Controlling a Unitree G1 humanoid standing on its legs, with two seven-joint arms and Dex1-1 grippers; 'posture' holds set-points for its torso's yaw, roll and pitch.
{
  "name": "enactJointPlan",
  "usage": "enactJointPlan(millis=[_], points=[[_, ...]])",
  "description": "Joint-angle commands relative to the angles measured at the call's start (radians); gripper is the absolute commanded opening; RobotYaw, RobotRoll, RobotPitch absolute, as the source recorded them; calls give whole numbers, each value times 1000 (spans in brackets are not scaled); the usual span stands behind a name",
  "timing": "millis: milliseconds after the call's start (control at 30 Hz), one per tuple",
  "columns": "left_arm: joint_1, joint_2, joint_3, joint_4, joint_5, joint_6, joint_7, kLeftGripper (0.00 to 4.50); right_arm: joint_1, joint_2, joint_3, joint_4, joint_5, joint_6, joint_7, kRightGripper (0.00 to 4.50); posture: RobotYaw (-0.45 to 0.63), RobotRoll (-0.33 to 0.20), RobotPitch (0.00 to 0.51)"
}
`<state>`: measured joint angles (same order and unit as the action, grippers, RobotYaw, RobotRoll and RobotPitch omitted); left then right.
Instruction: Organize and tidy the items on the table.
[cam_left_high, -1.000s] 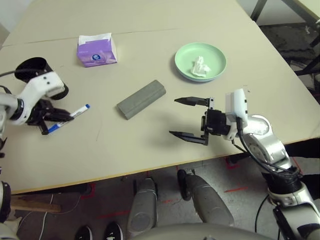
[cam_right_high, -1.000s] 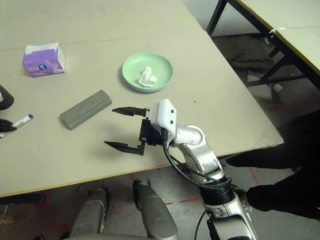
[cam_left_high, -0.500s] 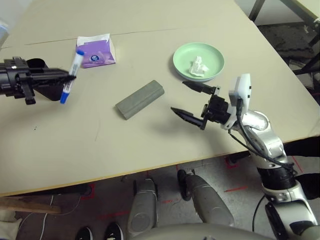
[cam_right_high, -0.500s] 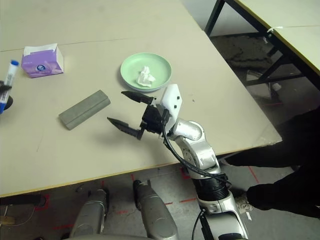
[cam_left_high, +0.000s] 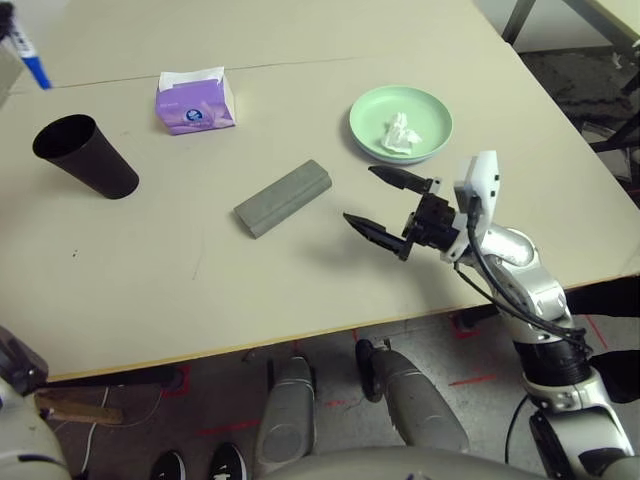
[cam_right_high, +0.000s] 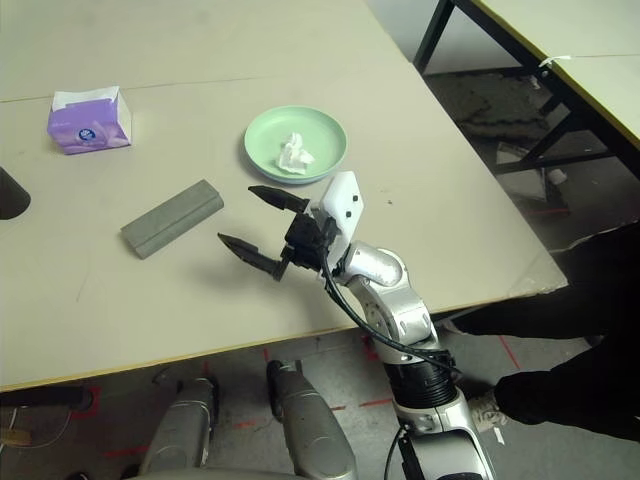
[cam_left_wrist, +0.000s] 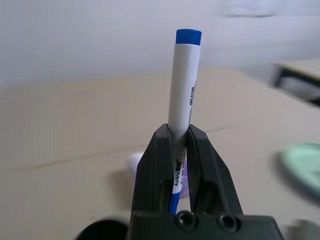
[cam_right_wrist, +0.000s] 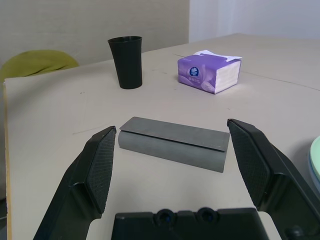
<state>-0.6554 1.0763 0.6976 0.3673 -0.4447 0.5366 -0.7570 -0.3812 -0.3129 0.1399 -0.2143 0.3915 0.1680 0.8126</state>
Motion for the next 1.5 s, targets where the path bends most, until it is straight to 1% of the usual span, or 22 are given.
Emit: enactJointPlan(millis=[33,133,233,467,633,900,967,1133,1200,1267,1300,1433,1500], points=[[45,-16,-35,86,84,-168,65,251,16,-9,15,0,-10,-7,14,4500,-40,0,269],[42,-40,-73,160,125,-272,118,251,21,-13,14,-8,-10,-3,17,4500,-50,0,266],[5,-64,-136,253,165,-380,141,251,24,-21,12,-17,-9,2,19,4500,-63,0,261],[-107,-99,-226,421,196,-502,163,251,33,-39,6,-37,-9,6,15,4500,-90,0,251],[-117,-115,-242,474,184,-542,165,251,40,-49,8,-54,-8,11,9,4500,-98,0,247],[-75,-111,-219,462,157,-547,173,251,24,-58,6,-43,-6,10,18,4500,-88,0,247],[-66,-111,-214,452,142,-524,164,985,19,-60,8,-37,-6,8,24,4500,-81,0,247],[-46,-106,-206,431,121,-504,155,2603,12,-61,8,-28,-7,4,33,4500,-79,0,248],[-43,-103,-205,426,116,-499,154,3388,13,-61,8,-27,-8,2,37,4500,-78,0,250],[-44,-101,-203,425,115,-495,154,4018,13,-60,9,-25,-10,0,39,4500,-79,0,252],[-46,-100,-201,424,113,-492,154,4406,13,-60,9,-24,-10,0,39,4500,-79,0,251],[-63,-95,-195,417,103,-482,152,4461,12,-58,5,-18,-10,-3,40,4500,-81,0,252],[-70,-90,-185,400,87,-473,149,4461,4,-59,-16,-11,-3,-2,31,4500,-82,0,254]])
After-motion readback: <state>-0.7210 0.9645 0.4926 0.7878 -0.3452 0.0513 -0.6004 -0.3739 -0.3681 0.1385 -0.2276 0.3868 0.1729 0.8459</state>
